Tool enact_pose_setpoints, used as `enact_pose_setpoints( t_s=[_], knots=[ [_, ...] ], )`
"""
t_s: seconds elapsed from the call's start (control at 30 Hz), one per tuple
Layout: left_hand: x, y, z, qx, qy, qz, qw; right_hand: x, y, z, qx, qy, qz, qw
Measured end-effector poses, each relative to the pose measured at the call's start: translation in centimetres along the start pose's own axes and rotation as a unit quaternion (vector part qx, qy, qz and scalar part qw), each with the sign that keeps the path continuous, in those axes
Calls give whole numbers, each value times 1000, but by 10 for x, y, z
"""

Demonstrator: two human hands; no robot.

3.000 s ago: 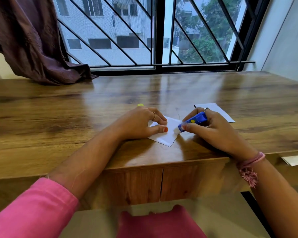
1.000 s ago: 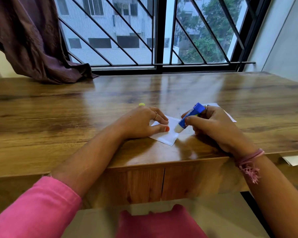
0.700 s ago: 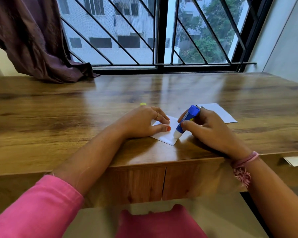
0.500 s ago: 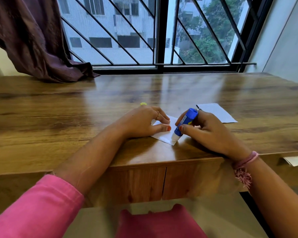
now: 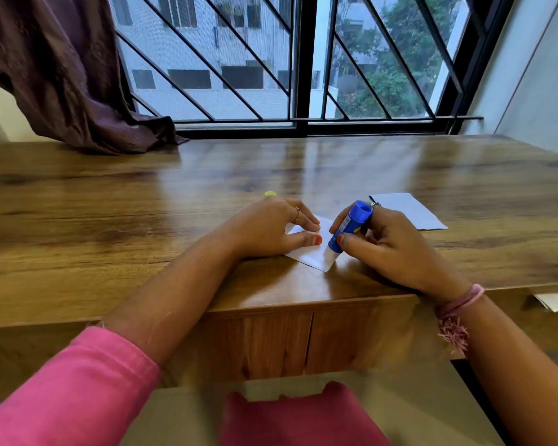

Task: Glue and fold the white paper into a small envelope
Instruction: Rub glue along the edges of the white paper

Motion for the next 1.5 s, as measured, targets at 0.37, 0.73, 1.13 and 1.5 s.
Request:
enact_pose_setpoints(
  t_s=[0.37, 0.73, 1.13, 1.5],
  knots=[
    [3, 4, -2, 0, 5, 5, 1000, -1, 3, 0, -6, 4, 14, 1000],
    [6, 6, -4, 3, 10, -4, 1000, 2, 12, 2, -24, 9, 29, 999],
    [4, 2, -4, 9, 29, -19, 999, 40, 50, -3, -127, 197, 292, 928],
    [19, -3, -8, 44, 87, -127, 987, 33, 62, -4, -199, 172, 324, 909]
  ],
)
Point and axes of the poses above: each hand's wrist, its own z-axis towards the middle knuckle, its own x-axis out of the back of the hand, y = z × x, the point moved 9 cm from there along z, towards the middle knuckle, and after that the axes turned 8 degrees about z, right-handed, at the moved point
